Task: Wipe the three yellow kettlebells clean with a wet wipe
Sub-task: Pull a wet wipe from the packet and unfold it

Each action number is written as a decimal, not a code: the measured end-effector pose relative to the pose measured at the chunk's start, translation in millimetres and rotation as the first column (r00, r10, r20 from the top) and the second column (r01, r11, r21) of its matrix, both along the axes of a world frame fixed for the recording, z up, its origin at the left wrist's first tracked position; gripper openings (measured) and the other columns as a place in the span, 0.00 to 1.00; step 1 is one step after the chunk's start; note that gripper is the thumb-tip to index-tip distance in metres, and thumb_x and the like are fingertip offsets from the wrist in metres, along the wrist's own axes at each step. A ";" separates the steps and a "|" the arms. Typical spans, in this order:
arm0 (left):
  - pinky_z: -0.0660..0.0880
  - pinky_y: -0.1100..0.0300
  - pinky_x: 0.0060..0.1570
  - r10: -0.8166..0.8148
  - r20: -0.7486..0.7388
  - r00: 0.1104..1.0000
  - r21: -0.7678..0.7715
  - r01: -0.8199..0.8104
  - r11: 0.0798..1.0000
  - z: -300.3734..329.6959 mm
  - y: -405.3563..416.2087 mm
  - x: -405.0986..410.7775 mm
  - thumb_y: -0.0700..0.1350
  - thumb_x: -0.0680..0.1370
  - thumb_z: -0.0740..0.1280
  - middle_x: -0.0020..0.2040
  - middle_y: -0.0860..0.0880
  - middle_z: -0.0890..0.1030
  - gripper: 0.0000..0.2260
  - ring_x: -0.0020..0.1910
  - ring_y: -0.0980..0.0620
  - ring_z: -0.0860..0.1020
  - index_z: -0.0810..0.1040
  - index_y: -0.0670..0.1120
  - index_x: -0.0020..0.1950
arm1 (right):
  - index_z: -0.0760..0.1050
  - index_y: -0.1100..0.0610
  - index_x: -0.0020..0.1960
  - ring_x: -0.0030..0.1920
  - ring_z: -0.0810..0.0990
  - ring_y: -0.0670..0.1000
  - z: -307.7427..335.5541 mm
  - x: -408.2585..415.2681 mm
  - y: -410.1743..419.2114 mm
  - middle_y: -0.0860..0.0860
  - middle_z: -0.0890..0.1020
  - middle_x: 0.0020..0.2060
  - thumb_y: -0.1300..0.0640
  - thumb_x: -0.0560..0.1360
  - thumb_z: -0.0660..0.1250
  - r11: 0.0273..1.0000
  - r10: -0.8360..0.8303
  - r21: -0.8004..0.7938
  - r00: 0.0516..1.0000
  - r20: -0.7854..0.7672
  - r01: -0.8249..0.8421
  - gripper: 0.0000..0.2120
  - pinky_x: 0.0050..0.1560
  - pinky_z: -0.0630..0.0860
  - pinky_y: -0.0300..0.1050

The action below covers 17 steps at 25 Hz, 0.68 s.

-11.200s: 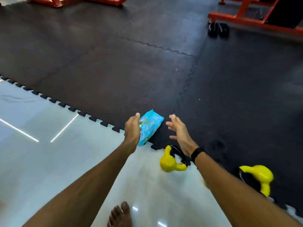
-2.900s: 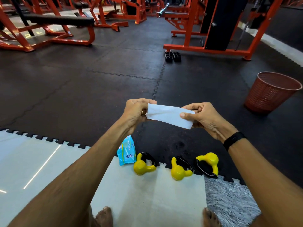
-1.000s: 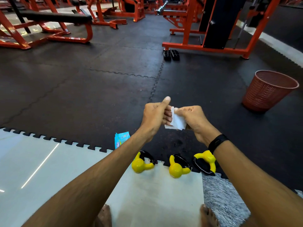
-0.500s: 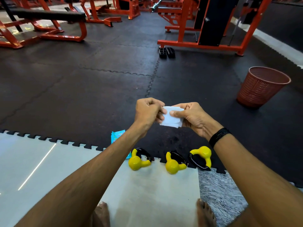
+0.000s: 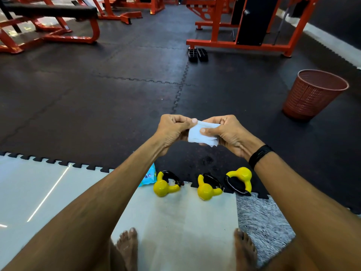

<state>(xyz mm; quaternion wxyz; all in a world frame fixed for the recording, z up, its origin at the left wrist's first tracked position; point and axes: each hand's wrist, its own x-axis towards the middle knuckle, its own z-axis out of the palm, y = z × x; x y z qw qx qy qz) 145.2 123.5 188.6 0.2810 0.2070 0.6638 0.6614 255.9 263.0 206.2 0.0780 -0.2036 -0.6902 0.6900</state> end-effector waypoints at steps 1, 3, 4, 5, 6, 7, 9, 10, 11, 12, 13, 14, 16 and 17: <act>0.82 0.53 0.39 -0.013 -0.003 1.000 0.003 0.013 1.000 -0.7 1.6 -0.7 0.42 0.73 0.73 0.43 0.37 0.84 0.11 0.37 0.46 0.82 0.81 0.34 0.47 | 0.78 0.70 0.51 0.38 0.85 0.62 -0.3 -0.5 1.3 0.66 0.84 0.43 0.71 0.70 0.71 1.000 -0.011 -0.004 1.000 -0.001 0.011 0.10 0.39 0.82 0.52; 0.80 0.55 0.35 -0.042 0.003 0.999 0.017 0.042 0.999 -3.8 5.6 -3.3 0.44 0.73 0.73 0.39 0.39 0.84 0.11 0.34 0.48 0.81 0.82 0.36 0.45 | 0.78 0.71 0.50 0.37 0.85 0.62 -2.7 -1.3 6.4 0.67 0.83 0.42 0.72 0.70 0.71 0.999 -0.032 0.012 0.999 0.000 0.032 0.10 0.38 0.83 0.54; 0.79 0.57 0.33 -0.053 0.005 0.999 0.018 0.053 0.998 -7.2 8.0 -4.1 0.46 0.74 0.73 0.37 0.41 0.83 0.11 0.32 0.48 0.81 0.82 0.37 0.44 | 0.78 0.72 0.50 0.35 0.85 0.59 -6.0 -1.5 8.3 0.66 0.83 0.40 0.72 0.70 0.71 0.998 -0.042 0.047 0.999 0.009 0.041 0.09 0.32 0.82 0.50; 0.78 0.57 0.32 -0.050 0.004 0.999 0.002 0.050 0.999 -12.5 10.4 -5.2 0.47 0.75 0.71 0.35 0.42 0.82 0.11 0.30 0.49 0.79 0.81 0.38 0.42 | 0.78 0.71 0.49 0.31 0.84 0.56 -11.0 -2.0 9.4 0.64 0.83 0.37 0.72 0.70 0.71 0.994 -0.053 0.093 0.998 0.026 0.051 0.09 0.26 0.79 0.44; 0.77 0.57 0.31 -0.037 0.000 0.999 -0.038 0.037 0.999 -20.8 13.0 -6.8 0.48 0.76 0.70 0.34 0.43 0.81 0.13 0.29 0.49 0.77 0.81 0.37 0.42 | 0.78 0.70 0.48 0.29 0.83 0.52 -19.1 -4.0 10.4 0.62 0.82 0.34 0.72 0.70 0.71 0.988 -0.068 0.146 0.996 0.053 0.059 0.07 0.24 0.75 0.39; 0.75 0.56 0.31 -0.024 -0.024 0.999 -0.107 0.021 0.994 -31.4 14.8 -8.9 0.47 0.77 0.69 0.34 0.43 0.80 0.14 0.28 0.49 0.76 0.81 0.36 0.42 | 0.79 0.68 0.46 0.28 0.81 0.50 -29.3 -6.6 10.8 0.59 0.81 0.33 0.72 0.69 0.71 0.976 -0.077 0.209 0.993 0.092 0.056 0.06 0.24 0.73 0.36; 0.74 0.56 0.34 -0.043 -0.145 0.988 -0.325 -0.007 0.946 -65.7 15.1 -19.0 0.46 0.77 0.69 0.34 0.43 0.80 0.14 0.29 0.49 0.76 0.81 0.35 0.42 | 0.82 0.61 0.42 0.32 0.79 0.50 -55.8 -15.7 12.4 0.55 0.82 0.34 0.69 0.68 0.72 0.935 -0.077 0.353 0.981 0.177 0.009 0.05 0.27 0.72 0.37; 0.76 0.57 0.36 -0.085 -0.221 0.972 -0.457 -0.026 0.889 -88.4 12.8 -26.2 0.47 0.75 0.70 0.35 0.44 0.81 0.12 0.32 0.49 0.77 0.82 0.37 0.41 | 0.82 0.60 0.41 0.34 0.79 0.50 -70.1 -22.0 13.2 0.55 0.82 0.34 0.68 0.68 0.72 0.915 -0.073 0.403 0.974 0.215 -0.021 0.05 0.28 0.73 0.38; 0.77 0.57 0.41 -0.149 -0.263 0.953 -0.576 -0.032 0.817 -112.5 8.9 -32.2 0.47 0.73 0.71 0.37 0.44 0.82 0.09 0.37 0.48 0.79 0.83 0.41 0.41 | 0.83 0.60 0.42 0.35 0.78 0.49 -83.9 -28.8 13.7 0.54 0.82 0.35 0.67 0.68 0.71 0.899 -0.066 0.434 0.967 0.245 -0.048 0.05 0.29 0.73 0.37; 0.78 0.55 0.45 -0.223 -0.262 0.939 -0.673 -0.012 0.739 -137.8 4.8 -35.8 0.47 0.72 0.71 0.39 0.45 0.82 0.07 0.41 0.46 0.80 0.82 0.44 0.39 | 0.83 0.60 0.42 0.35 0.78 0.48 -98.1 -35.9 15.1 0.54 0.81 0.35 0.67 0.69 0.71 0.883 -0.056 0.463 0.961 0.272 -0.080 0.06 0.30 0.72 0.36; 0.78 0.54 0.46 -0.300 -0.230 0.926 -0.740 0.034 0.672 -162.1 2.0 -36.2 0.47 0.71 0.72 0.39 0.44 0.81 0.07 0.44 0.43 0.80 0.81 0.45 0.37 | 0.83 0.60 0.43 0.35 0.77 0.47 -111.5 -44.0 17.0 0.54 0.81 0.36 0.67 0.69 0.70 0.863 -0.033 0.490 0.954 0.297 -0.122 0.06 0.29 0.71 0.34; 0.77 0.54 0.46 -0.366 -0.194 0.910 -0.781 0.083 0.618 -188.9 1.2 -35.4 0.47 0.70 0.71 0.39 0.43 0.80 0.07 0.46 0.40 0.80 0.79 0.45 0.35 | 0.83 0.60 0.43 0.36 0.77 0.47 -126.7 -52.1 20.1 0.53 0.82 0.36 0.67 0.69 0.70 0.844 -0.004 0.509 0.946 0.325 -0.171 0.06 0.29 0.70 0.32; 0.75 0.53 0.50 -0.455 -0.162 0.876 -0.826 0.132 0.547 -233.9 0.5 -28.8 0.49 0.71 0.71 0.45 0.41 0.81 0.07 0.50 0.40 0.78 0.79 0.45 0.41 | 0.83 0.59 0.43 0.38 0.78 0.46 -156.2 -63.8 26.7 0.53 0.82 0.37 0.67 0.68 0.69 0.814 0.047 0.524 0.927 0.372 -0.251 0.07 0.28 0.69 0.29; 0.72 0.52 0.57 -0.477 -0.172 0.862 -0.846 0.119 0.520 -255.7 2.7 -26.5 0.50 0.71 0.70 0.50 0.42 0.81 0.10 0.53 0.42 0.77 0.79 0.45 0.47 | 0.83 0.59 0.43 0.39 0.78 0.46 -174.6 -70.1 31.3 0.53 0.83 0.37 0.67 0.68 0.69 0.811 0.062 0.518 0.920 0.386 -0.272 0.07 0.28 0.69 0.27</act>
